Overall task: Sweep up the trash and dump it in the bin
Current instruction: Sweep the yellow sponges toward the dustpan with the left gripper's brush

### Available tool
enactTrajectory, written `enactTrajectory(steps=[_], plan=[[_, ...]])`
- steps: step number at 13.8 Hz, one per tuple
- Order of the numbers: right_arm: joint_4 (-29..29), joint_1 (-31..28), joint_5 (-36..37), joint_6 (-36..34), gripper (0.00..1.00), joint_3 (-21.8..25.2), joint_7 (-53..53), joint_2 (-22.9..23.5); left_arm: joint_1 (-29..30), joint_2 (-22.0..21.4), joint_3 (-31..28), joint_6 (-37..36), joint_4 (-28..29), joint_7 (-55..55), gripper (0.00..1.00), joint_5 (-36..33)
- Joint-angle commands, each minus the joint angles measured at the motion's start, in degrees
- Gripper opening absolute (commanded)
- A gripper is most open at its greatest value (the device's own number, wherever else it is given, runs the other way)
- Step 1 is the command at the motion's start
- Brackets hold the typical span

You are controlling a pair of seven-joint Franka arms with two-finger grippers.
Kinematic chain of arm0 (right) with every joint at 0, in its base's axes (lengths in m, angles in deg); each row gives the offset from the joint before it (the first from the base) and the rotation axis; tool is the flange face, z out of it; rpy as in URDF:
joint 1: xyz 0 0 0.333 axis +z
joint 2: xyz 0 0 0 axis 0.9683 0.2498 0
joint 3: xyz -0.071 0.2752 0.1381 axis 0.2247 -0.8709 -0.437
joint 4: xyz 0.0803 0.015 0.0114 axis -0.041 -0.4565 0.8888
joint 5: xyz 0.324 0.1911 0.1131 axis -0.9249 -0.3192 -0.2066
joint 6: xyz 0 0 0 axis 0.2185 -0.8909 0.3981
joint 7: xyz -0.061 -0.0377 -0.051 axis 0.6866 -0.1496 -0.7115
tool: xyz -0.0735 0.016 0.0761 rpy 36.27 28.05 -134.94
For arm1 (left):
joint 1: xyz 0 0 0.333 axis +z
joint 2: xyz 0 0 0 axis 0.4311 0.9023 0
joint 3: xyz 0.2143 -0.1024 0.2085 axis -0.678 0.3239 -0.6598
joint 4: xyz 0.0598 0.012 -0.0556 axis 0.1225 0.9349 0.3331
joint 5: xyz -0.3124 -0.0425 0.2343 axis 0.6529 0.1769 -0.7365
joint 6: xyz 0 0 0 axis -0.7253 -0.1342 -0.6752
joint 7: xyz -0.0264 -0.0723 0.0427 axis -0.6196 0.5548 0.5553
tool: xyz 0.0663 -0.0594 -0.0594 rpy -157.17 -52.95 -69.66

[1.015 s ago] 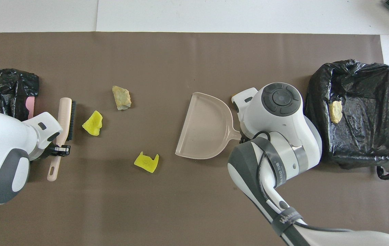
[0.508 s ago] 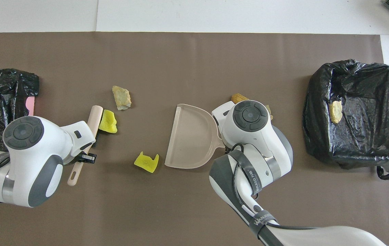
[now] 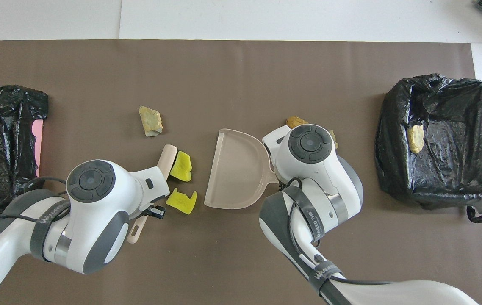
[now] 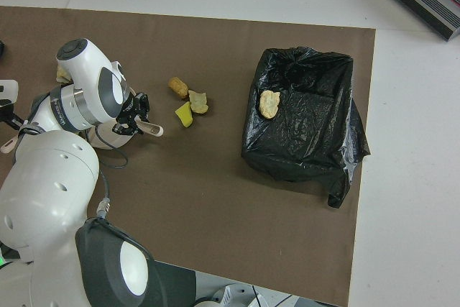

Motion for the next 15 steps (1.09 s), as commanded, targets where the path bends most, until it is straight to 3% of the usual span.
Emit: enactTrajectory(steps=[1, 4, 6, 9, 13, 15], plan=[[-0.1, -0.4, 1.0, 0.4, 0.00, -0.2, -1.4, -0.3, -0.7, -0.9, -0.9, -5.5, -3.0, 2.8, 0.00, 0.6], [-0.1, -0.4, 1.0, 0.2, 0.00, -0.2, -1.4, -0.4, -0.6, -3.5, -0.9, -10.3, -4.2, 4.9, 0.00, 0.6], [-0.1, -0.4, 1.1, 0.1, 0.00, -0.2, -1.4, -0.4, -0.6, -4.7, -0.8, -13.3, -3.6, 17.5, 0.00, 0.6], [-0.7, -0.4, 1.1, 0.2, 0.00, -0.2, -1.3, -0.5, -1.6, -8.6, -0.6, -13.0, 1.9, 25.2, 0.00, 0.7], [-0.8, -0.4, 1.1, 0.3, 0.00, -0.2, -1.3, -0.6, -7.5, -9.6, -0.6, -9.4, 6.6, 42.0, 0.00, 4.9], [-0.8, -0.4, 1.1, 0.2, 0.00, -0.2, -1.3, -0.5, -10.3, -8.0, -0.6, -3.4, 7.1, 47.8, 0.00, 9.5]])
